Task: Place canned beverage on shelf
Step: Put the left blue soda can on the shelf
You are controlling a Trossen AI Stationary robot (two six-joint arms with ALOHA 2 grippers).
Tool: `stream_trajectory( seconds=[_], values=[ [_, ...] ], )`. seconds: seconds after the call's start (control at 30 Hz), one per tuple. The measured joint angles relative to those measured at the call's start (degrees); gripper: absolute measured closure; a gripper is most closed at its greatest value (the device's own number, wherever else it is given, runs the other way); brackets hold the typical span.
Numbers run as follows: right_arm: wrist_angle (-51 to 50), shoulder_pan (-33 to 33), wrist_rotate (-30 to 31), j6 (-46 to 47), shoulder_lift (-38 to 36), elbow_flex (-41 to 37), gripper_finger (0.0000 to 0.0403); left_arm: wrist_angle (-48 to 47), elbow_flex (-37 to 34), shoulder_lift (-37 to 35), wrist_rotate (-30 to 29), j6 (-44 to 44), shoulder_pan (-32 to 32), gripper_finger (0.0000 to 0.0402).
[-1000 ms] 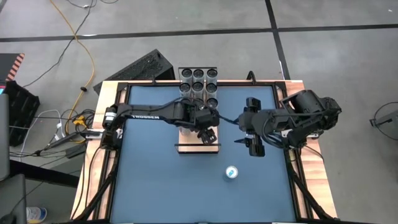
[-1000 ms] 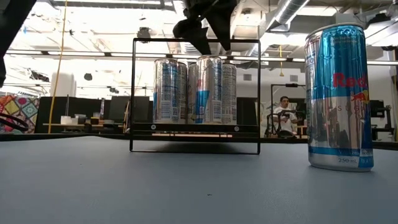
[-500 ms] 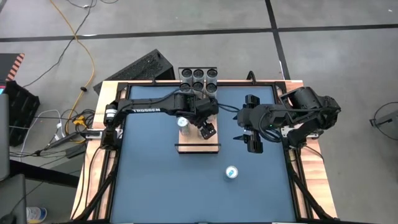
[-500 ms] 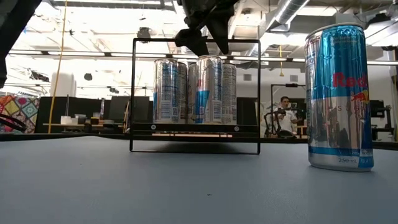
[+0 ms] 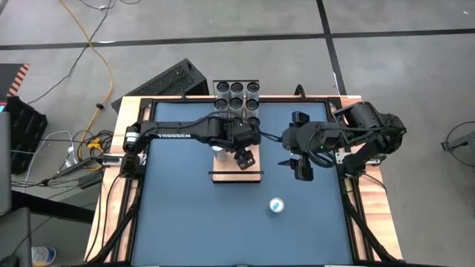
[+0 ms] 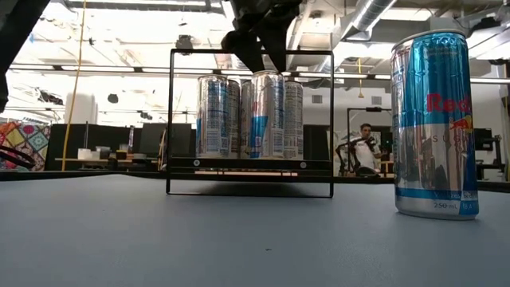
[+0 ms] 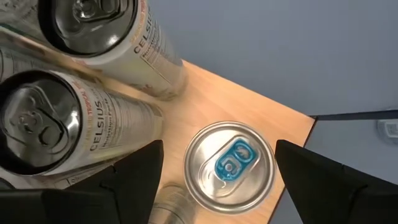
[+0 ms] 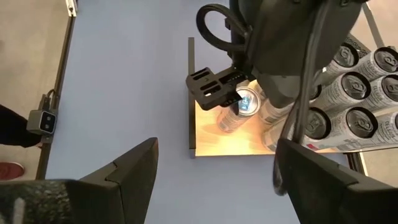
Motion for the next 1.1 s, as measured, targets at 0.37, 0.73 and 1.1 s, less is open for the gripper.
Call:
stream_trajectory(
  seconds=[0.37, 0.73, 1.1],
  values=[
    [0.0, 0.02, -0.45, -0.08, 0.0, 0.0, 0.0092, -2.73, -0.09, 2.88, 2.4, 1.47, -0.32, 0.0106],
    [0.01, 0.02, -0.46, -0.06, -0.02, 0.0, 0.0092, -2.35, -0.07, 3.39, 3.01, 2.85, -0.3, 0.0133],
    [0.0, 0.02, -0.46, -0.09, -0.02, 0.0, 0.0092, -4.03, 0.0, 3.39, 5.28, 10.66, 0.31, 0.018]
  ],
)
